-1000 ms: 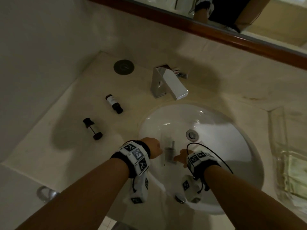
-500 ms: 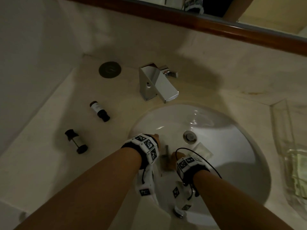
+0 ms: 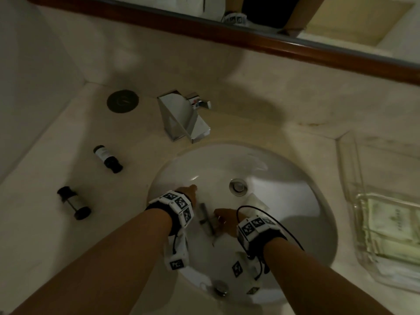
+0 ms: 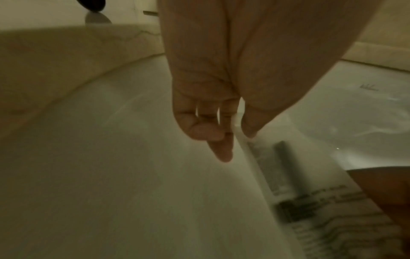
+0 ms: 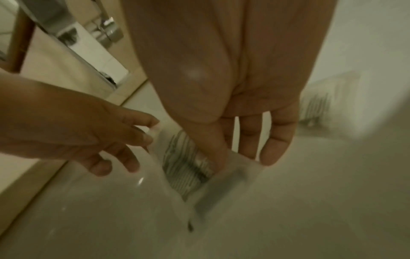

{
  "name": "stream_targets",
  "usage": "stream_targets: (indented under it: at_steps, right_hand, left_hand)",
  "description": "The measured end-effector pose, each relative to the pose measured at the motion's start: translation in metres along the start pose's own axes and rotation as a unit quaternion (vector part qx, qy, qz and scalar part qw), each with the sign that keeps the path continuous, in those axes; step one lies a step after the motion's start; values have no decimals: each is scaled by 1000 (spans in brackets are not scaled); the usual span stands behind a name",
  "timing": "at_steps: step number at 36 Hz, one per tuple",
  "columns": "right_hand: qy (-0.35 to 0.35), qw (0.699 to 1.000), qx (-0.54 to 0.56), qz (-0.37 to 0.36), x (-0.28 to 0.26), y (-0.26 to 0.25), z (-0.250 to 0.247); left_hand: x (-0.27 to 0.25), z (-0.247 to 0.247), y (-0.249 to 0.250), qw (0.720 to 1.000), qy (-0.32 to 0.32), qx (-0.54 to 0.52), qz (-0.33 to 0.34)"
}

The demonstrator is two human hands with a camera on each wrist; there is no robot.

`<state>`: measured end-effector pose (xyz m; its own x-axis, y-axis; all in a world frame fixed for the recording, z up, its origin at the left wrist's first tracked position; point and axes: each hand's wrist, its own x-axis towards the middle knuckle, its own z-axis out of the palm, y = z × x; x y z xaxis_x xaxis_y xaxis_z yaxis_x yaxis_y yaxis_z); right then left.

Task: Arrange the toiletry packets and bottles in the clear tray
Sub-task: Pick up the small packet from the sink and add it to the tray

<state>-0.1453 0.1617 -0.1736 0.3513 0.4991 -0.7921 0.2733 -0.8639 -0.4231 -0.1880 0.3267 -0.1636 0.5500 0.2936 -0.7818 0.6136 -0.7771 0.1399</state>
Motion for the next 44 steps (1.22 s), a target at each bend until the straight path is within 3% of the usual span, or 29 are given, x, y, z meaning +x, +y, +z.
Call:
stream_targets:
  at_steps: [5, 8, 11, 19, 27, 32, 38, 44]
  right_hand:
    - [33, 998, 2, 45, -20, 14, -11]
    - [17, 992, 111, 58, -44, 18, -24]
    - [61, 981, 176, 53, -70, 33, -39]
    - [174, 910, 373, 51, -154, 89, -71]
    - [417, 830, 357, 99, -223, 174, -97]
    - [435, 796, 417, 57, -249, 231, -108]
    - [465, 815, 340, 61, -266, 276, -109]
    - [442, 855, 260, 74, -263, 300, -103]
  left_hand:
    - [-15, -14, 16, 998, 35, -55, -10]
    - [-28, -18, 22, 996, 50, -66, -13]
    - [-46, -20, 35, 995, 81, -64, 6]
    - [-113, -7, 96, 976, 136, -133, 103]
    - [-152, 23, 204, 932, 176, -244, 203]
    - [-159, 46, 265, 912, 186, -275, 240]
    - [-163, 71, 313, 920, 187, -237, 251]
    - [-164, 89, 332, 937, 184, -131, 266]
